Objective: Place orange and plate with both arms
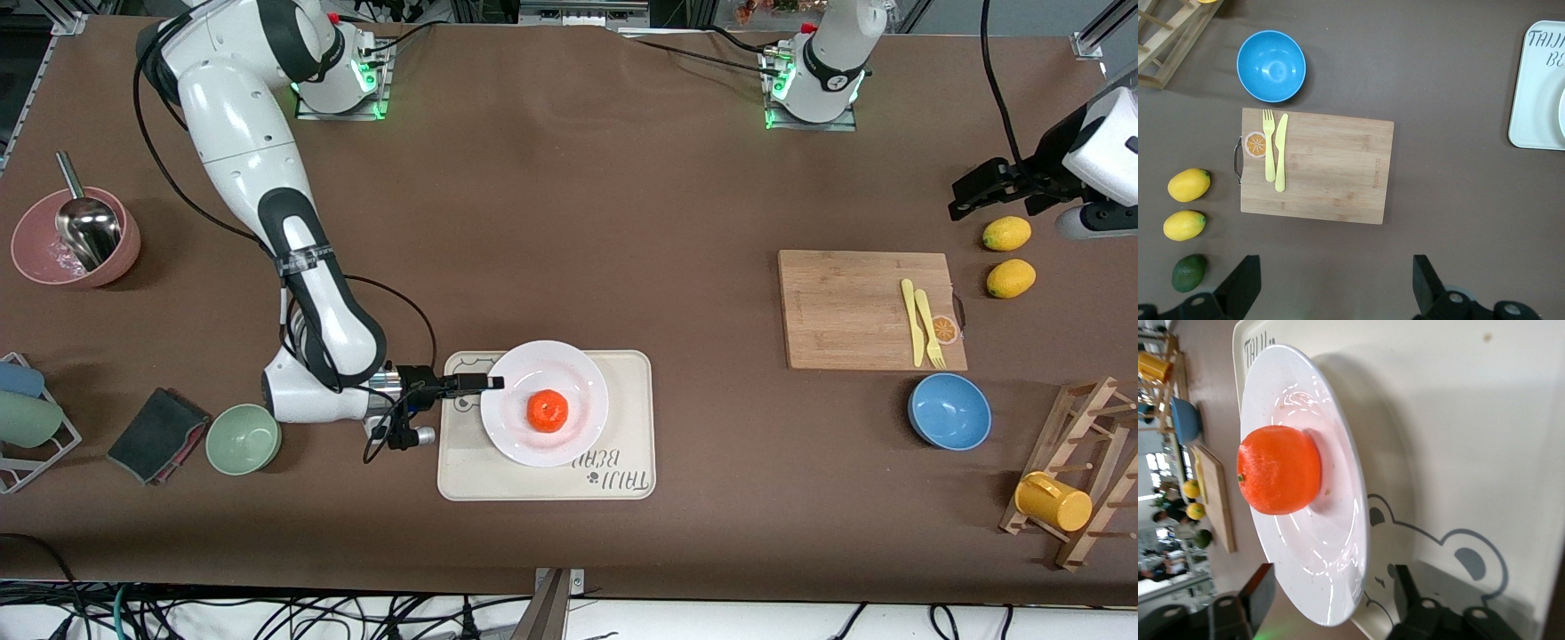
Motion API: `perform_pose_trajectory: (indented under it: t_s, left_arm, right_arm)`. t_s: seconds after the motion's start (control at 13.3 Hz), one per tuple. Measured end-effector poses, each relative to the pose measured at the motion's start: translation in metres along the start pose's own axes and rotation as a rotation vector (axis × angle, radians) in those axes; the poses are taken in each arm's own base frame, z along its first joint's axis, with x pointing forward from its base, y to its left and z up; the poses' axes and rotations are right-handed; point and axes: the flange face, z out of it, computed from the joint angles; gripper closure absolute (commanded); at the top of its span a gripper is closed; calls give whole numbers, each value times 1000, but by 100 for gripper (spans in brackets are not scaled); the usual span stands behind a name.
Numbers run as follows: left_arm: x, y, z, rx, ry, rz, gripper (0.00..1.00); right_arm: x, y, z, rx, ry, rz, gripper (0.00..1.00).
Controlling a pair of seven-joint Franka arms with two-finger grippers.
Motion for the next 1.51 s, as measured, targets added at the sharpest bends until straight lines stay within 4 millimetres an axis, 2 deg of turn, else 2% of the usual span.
perform_pose_trajectory:
  t_s: [0.15, 0.3, 0.53, 0.68, 0.83, 0.98, 1.13, 1.36, 1.43, 1.51]
  left_arm:
    - [0, 0, 0, 0, 0, 0, 0]
    - [0, 0, 0, 0, 0, 0, 0]
    - [0, 0, 0, 0, 0, 0, 0]
    - [1, 0, 0, 0, 0, 0, 0]
    - [1, 0, 0, 0, 0, 0, 0]
    - [1, 0, 0, 0, 0, 0, 0]
    - [1, 0, 0, 0, 0, 0, 0]
    - [1, 0, -1, 0, 1, 0, 0]
    - [1, 0, -1, 0, 1, 0, 0]
    - [1, 0, -1, 0, 1, 0, 0]
  right_arm:
    - [3, -23, -20, -93, -10, -40, 0]
    - [2, -56, -39, -246, -26, -80, 0]
    - [-7, -111, -64, -544, -55, -187, 0]
    - [-17, -132, -94, -722, -105, -239, 0]
    - [-26, -139, -142, -888, -137, -236, 0]
    - [-41, -149, -205, -964, -150, -169, 0]
    - [-69, -168, -270, -954, -156, -86, 0]
    - [-120, -199, -363, -864, -126, 18, 0]
    - [-132, -203, -390, -856, -91, 37, 0]
    - [-140, -204, -408, -853, -64, 49, 0]
